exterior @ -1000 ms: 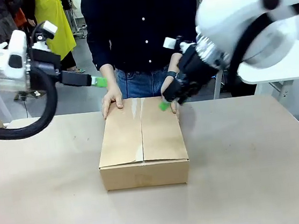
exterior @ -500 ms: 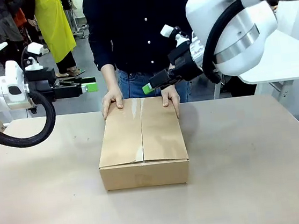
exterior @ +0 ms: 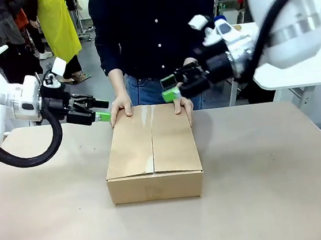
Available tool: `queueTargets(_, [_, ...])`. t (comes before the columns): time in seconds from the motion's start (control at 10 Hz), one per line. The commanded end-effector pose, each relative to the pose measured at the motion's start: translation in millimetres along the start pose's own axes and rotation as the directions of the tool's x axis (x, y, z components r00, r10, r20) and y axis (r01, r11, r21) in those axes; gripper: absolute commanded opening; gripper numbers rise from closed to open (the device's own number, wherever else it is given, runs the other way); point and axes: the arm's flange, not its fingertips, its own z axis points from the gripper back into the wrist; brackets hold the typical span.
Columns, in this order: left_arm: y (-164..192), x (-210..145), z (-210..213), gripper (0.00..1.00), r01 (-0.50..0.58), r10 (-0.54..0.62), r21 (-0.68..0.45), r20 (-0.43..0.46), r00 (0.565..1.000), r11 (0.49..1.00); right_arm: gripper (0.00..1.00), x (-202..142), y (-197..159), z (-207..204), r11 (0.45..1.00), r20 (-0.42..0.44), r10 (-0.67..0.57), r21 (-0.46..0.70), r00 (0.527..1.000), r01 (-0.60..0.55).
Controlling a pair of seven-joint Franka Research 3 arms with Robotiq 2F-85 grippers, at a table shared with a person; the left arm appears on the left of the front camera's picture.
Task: Pack the gift set into the box.
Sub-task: Press and hold the closed box until the human finishes sealing it.
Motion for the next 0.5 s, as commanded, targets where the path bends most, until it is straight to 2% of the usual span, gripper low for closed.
queueTargets(0.0, [4, -2, 5, 1.0, 0.002, -0.003, 0.011, 0.007, 1.0, 1.0, 1.0, -56, 9, 9, 0.998, 0.11, 0.048, 0.033, 0.993, -0.052])
queueTargets(0.2, [6, -4, 0, 1.0, -0.006, 0.006, -0.005, 0.056, 0.998, 1.0, 1.0, -80, 9, -11, 0.992, 0.085, 0.025, -0.126, 0.996, -0.015])
queueTargets(0.3, [8, -14, -9, 1.0, 0.034, -0.035, 0.031, 0.041, 0.999, 0.999, 1.0, -84, -2, -27, 0.96, 0.105, 0.0, -0.279, 0.994, 0.03])
queueTargets(0.4, [3, -26, -19, 1.0, 0.059, -0.058, -0.037, 0.043, 0.997, 0.998, 1.0, -87, -9, -36, 0.948, 0.085, -0.006, -0.316, 0.996, 0.033])
